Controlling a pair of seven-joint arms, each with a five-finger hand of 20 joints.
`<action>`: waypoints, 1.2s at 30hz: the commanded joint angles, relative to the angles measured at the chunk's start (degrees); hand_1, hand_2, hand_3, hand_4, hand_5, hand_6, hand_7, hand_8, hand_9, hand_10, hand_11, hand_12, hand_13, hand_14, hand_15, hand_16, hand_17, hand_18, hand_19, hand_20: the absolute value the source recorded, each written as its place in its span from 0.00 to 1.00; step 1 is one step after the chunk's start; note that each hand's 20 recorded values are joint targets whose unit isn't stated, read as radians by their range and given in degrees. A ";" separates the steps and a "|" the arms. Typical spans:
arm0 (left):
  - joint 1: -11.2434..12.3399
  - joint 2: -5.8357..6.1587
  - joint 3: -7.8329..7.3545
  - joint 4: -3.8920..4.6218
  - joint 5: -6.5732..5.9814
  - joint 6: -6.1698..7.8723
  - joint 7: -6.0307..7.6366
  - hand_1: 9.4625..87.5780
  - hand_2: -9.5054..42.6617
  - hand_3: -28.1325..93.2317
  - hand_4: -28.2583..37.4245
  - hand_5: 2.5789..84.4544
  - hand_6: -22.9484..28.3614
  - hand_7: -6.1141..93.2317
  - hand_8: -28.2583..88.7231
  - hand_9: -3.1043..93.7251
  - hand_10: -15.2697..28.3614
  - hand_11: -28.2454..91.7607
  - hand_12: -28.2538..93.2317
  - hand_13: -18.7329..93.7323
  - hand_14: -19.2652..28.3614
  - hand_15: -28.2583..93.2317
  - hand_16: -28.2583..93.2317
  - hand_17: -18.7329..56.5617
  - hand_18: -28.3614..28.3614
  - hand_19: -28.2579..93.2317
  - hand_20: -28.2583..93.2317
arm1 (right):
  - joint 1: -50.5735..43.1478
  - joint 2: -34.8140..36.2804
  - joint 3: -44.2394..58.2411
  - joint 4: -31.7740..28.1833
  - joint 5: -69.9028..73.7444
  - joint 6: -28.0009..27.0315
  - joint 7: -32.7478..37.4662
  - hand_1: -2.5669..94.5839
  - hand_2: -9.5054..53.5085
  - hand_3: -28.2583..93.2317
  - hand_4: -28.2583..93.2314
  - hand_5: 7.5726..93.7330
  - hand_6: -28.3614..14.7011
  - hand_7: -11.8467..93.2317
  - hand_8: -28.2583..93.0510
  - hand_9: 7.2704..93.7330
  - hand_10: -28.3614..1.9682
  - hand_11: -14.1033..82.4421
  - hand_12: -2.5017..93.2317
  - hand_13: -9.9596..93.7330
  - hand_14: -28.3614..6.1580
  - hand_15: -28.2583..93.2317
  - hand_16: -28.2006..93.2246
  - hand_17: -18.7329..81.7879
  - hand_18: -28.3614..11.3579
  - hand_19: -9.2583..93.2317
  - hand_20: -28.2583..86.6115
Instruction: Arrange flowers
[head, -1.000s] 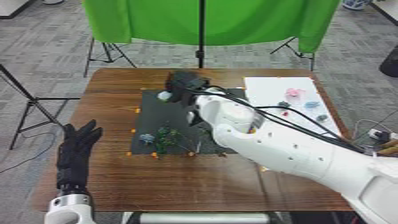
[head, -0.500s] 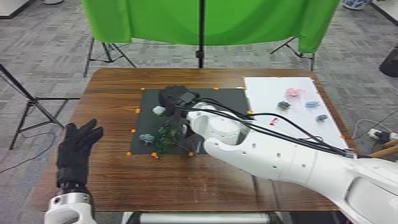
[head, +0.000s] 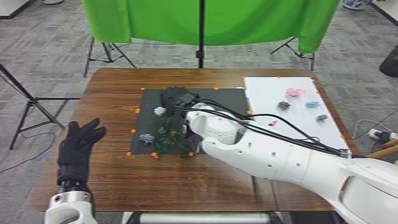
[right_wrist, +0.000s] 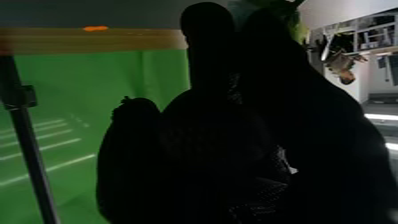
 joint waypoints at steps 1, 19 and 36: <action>0.32 -0.41 0.04 0.35 0.39 -0.59 -0.54 0.18 0.46 0.62 0.00 0.60 0.55 0.16 0.20 0.58 0.70 0.37 0.35 0.48 0.79 0.40 0.21 0.32 0.67 0.29 0.37 | 0.11 0.71 -0.29 0.49 -0.92 -0.68 0.56 0.67 0.00 0.68 0.12 0.81 0.56 0.27 0.32 0.96 0.59 0.27 0.42 1.00 0.78 0.70 0.51 0.87 0.50 1.00 0.72; 0.59 -0.91 0.03 0.38 0.68 -0.29 -0.94 0.17 0.45 0.64 0.00 0.61 0.55 0.15 0.20 0.58 0.71 0.36 0.35 0.49 0.80 0.41 0.21 0.32 0.68 0.29 0.36 | 0.01 2.07 2.38 -1.26 0.90 -1.44 -0.13 0.61 0.00 0.68 0.11 0.74 0.56 0.25 0.27 0.92 0.58 0.28 0.41 1.00 0.78 0.69 0.53 0.87 0.50 1.00 0.72; 2.28 -1.34 -0.86 -0.62 0.65 0.79 -1.57 0.15 0.43 0.67 0.00 0.57 0.57 0.14 0.19 0.53 0.69 0.38 0.33 0.47 0.77 0.40 0.21 0.32 0.67 0.29 0.36 | -21.80 30.47 44.71 -32.88 1.36 -9.29 9.32 0.45 0.00 0.74 0.11 0.62 0.59 0.22 0.18 0.76 0.42 0.34 0.26 0.93 0.67 0.69 0.52 0.79 0.41 1.00 0.72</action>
